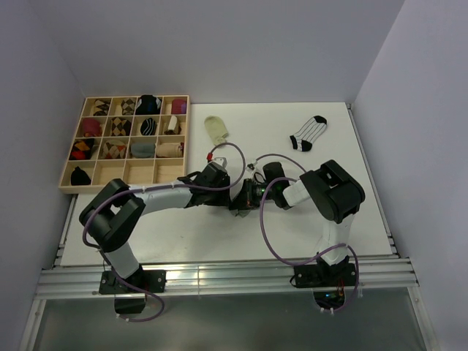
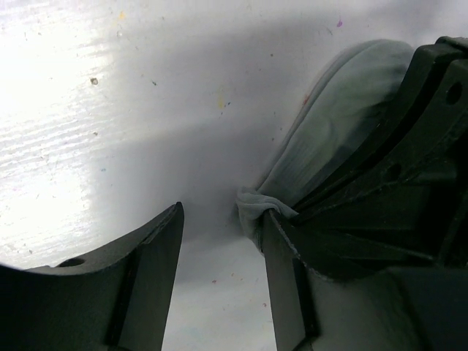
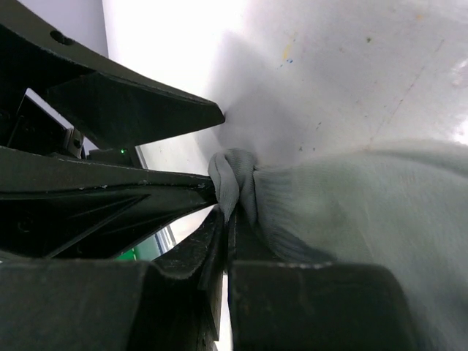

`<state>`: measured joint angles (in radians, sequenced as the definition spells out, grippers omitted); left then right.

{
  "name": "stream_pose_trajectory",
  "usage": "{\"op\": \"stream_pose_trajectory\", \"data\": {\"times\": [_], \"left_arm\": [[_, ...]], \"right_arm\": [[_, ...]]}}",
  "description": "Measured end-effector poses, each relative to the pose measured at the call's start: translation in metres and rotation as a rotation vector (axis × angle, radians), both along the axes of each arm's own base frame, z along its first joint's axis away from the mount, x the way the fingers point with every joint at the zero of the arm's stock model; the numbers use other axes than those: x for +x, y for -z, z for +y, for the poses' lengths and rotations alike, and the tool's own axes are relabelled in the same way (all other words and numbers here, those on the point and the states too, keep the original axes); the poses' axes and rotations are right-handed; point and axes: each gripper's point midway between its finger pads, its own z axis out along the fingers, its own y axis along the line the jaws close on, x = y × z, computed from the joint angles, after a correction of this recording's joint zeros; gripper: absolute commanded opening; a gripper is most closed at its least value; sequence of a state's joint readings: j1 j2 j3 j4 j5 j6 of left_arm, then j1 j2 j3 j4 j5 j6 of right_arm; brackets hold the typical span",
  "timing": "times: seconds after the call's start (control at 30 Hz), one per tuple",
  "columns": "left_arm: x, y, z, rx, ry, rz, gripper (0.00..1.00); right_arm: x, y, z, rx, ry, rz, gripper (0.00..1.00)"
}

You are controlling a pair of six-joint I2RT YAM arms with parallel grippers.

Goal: Roll the socks
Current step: Roll the sock at the center of the board.

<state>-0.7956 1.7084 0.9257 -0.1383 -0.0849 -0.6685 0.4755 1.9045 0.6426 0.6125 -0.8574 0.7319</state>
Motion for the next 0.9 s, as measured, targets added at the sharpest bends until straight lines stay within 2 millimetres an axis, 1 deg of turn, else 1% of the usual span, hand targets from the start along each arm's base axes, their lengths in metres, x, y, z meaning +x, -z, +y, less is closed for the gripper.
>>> {"op": "stream_pose_trajectory", "data": {"times": [0.1,0.13,0.23,0.27,0.33,0.43,0.6,0.63,0.7,0.9], "left_arm": [[0.003,0.001,-0.003,0.008,-0.002,-0.006,0.51],[0.004,0.002,-0.004,0.011,-0.004,-0.008,0.51],[0.005,0.002,-0.007,0.019,-0.004,-0.016,0.48],[0.006,0.003,-0.008,0.023,-0.006,-0.019,0.48],[0.007,0.003,-0.01,0.03,-0.009,-0.026,0.46],[0.011,0.005,-0.013,0.046,-0.016,-0.034,0.44],[0.018,0.006,-0.017,0.059,-0.028,-0.043,0.43],[0.019,0.006,-0.018,0.06,-0.028,-0.044,0.43],[0.021,0.006,-0.02,0.059,-0.029,-0.047,0.43],[0.023,0.006,-0.022,0.06,-0.03,-0.054,0.43]], "right_arm": [[0.002,0.0,0.0,-0.005,0.005,0.003,0.09],[0.002,0.001,-0.001,-0.01,0.006,0.006,0.14],[0.003,0.0,-0.001,-0.019,0.013,0.008,0.2],[0.003,0.0,-0.002,-0.023,0.015,0.007,0.25],[0.003,-0.002,-0.003,-0.03,0.019,0.007,0.29],[0.003,-0.004,-0.005,-0.044,0.028,0.006,0.37],[0.006,-0.009,-0.011,-0.092,0.058,-0.013,0.4],[0.006,-0.01,-0.013,-0.107,0.067,-0.018,0.44],[0.008,-0.013,-0.017,-0.134,0.081,-0.031,0.45],[0.012,-0.026,-0.029,-0.202,0.125,-0.091,0.45]]}}
